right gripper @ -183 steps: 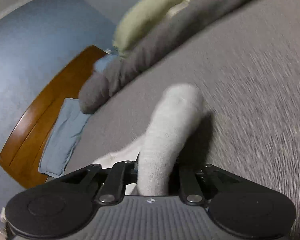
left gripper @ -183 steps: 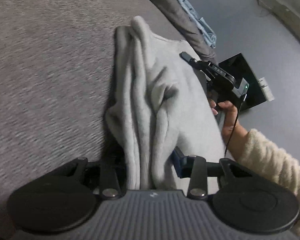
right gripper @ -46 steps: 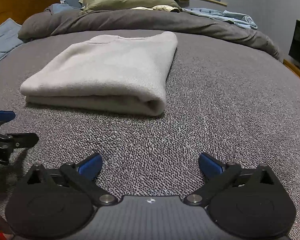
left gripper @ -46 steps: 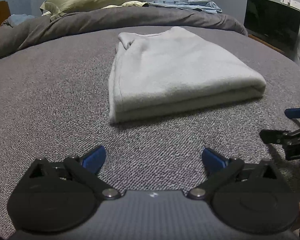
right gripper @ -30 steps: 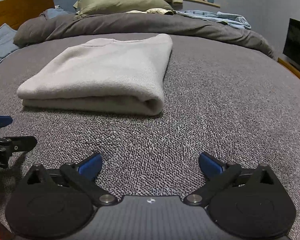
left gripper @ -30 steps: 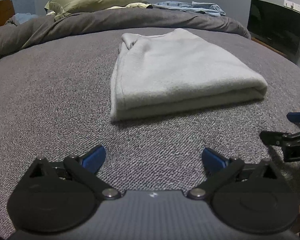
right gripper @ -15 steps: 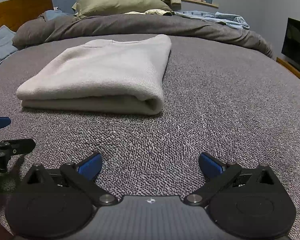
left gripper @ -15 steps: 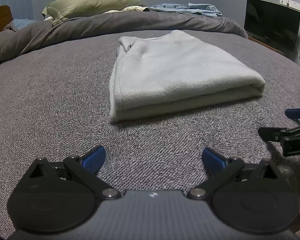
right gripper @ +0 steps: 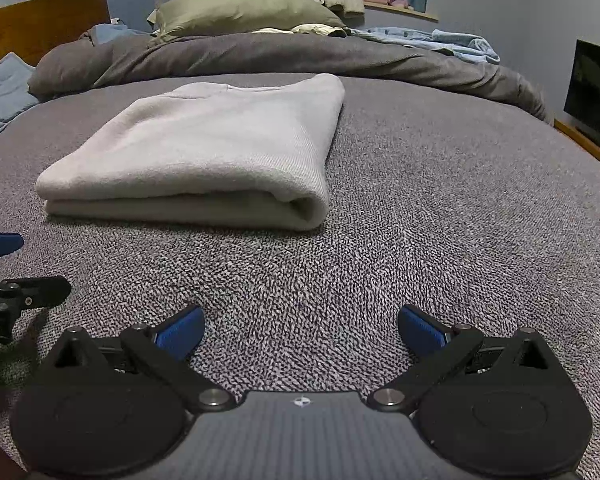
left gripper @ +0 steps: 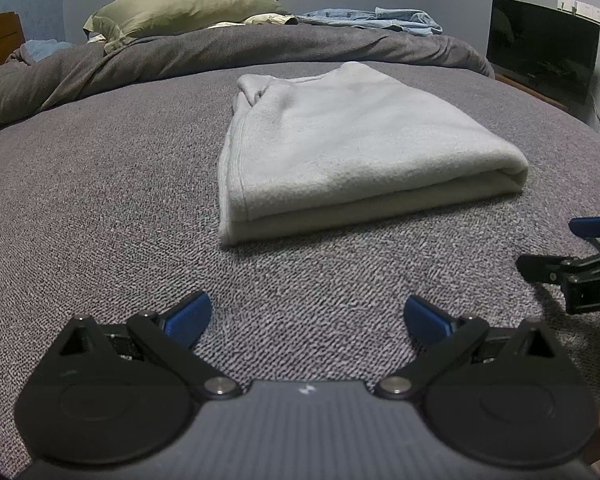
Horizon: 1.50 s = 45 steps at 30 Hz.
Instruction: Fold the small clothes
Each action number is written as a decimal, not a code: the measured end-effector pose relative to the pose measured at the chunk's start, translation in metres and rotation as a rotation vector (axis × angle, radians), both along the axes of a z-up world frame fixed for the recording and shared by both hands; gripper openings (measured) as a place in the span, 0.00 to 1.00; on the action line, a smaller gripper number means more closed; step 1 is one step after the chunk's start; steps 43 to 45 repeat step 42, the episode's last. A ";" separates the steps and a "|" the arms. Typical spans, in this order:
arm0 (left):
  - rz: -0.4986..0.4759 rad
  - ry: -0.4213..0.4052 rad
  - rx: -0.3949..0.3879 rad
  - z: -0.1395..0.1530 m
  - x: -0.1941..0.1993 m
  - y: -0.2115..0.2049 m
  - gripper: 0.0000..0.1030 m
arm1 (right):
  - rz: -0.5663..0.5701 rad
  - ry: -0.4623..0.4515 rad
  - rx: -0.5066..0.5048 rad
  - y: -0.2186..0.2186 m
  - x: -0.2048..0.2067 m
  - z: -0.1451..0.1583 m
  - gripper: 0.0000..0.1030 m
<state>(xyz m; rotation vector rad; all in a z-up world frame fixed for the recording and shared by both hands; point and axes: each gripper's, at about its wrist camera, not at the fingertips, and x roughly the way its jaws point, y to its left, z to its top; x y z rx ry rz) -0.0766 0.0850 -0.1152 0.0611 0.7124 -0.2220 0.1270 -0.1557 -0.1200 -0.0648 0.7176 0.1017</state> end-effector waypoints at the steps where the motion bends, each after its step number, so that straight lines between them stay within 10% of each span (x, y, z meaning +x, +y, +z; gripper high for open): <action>1: 0.005 0.007 0.000 0.001 0.001 0.000 1.00 | 0.000 0.000 0.001 0.000 0.000 0.000 1.00; 45: 0.017 0.019 -0.005 0.001 0.002 -0.003 1.00 | -0.001 -0.006 -0.003 0.003 -0.003 0.000 1.00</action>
